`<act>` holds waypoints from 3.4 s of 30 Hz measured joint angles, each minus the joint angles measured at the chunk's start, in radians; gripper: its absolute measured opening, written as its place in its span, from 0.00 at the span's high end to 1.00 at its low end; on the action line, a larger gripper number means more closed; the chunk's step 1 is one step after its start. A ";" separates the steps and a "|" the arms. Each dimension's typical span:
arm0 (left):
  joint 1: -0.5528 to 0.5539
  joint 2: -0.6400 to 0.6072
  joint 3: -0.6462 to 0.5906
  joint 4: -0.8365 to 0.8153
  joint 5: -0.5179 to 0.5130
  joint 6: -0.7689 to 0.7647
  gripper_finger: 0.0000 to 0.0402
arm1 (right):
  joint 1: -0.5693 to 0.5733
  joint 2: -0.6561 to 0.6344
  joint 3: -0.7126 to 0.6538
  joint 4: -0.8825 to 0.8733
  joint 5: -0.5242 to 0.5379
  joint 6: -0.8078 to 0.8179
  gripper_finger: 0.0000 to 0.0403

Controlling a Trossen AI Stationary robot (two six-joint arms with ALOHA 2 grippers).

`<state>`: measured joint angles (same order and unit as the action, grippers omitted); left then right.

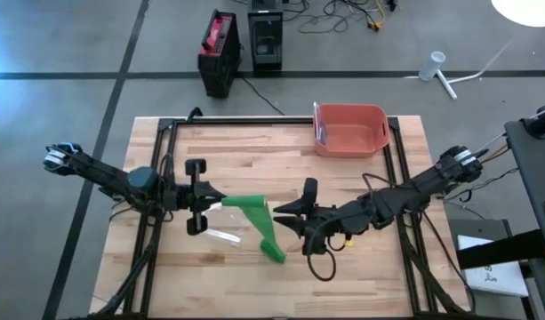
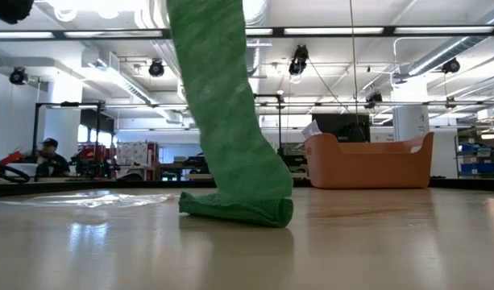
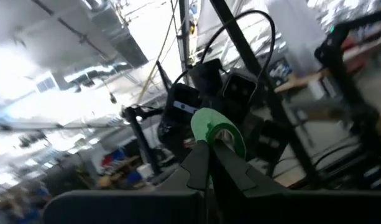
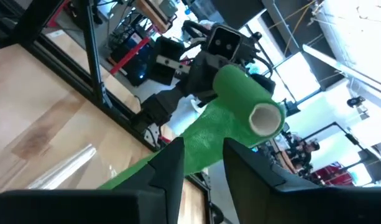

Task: Roll bandage
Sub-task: Roll the green bandage

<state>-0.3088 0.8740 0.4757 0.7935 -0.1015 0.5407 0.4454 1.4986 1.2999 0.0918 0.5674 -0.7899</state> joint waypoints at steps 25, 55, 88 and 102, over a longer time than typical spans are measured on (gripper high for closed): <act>-0.007 0.290 0.219 0.009 0.018 -0.472 1.00 | 0.039 -0.019 0.002 0.096 0.079 0.097 0.79; -0.003 0.392 0.252 -0.050 0.056 -0.566 0.45 | 0.088 -0.124 -0.001 0.010 -0.014 0.324 0.99; 0.006 0.561 0.275 -0.229 -0.272 -0.508 1.00 | 0.091 -0.211 -0.001 0.018 -0.235 0.760 0.97; 0.047 0.564 0.175 -0.228 -0.488 -0.516 1.00 | 0.091 -0.197 -0.001 0.142 -0.309 0.881 0.97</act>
<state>-0.2617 1.4376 0.6504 0.5654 -0.5895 0.0250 0.5362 1.3016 1.2991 0.2341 0.2589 0.0913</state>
